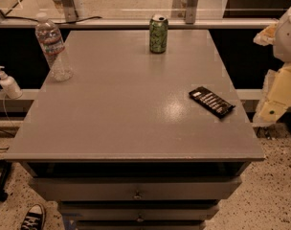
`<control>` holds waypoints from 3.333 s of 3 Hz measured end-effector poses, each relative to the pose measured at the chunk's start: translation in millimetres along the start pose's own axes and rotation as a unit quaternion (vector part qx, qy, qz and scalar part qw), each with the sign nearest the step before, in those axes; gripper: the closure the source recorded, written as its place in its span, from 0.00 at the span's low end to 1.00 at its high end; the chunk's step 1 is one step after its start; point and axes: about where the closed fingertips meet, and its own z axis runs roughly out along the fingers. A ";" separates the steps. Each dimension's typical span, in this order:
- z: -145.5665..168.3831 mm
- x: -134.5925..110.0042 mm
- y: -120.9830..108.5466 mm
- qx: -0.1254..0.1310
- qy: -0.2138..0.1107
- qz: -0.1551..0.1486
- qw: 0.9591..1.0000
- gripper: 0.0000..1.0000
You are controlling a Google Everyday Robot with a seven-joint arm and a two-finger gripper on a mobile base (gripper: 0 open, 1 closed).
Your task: Move rxbar chocolate near water bottle
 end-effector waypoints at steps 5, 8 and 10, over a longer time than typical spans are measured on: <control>149.9 4.3 -40.8 -0.012 -0.081 0.134 0.988 0.00; 173.3 2.0 -54.3 -0.031 -0.090 0.179 0.979 0.64; 172.2 -25.6 -64.1 -0.056 -0.125 0.181 0.974 1.00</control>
Offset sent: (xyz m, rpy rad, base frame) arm 0.0641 0.0103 -0.1010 0.2066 -0.0183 -0.1115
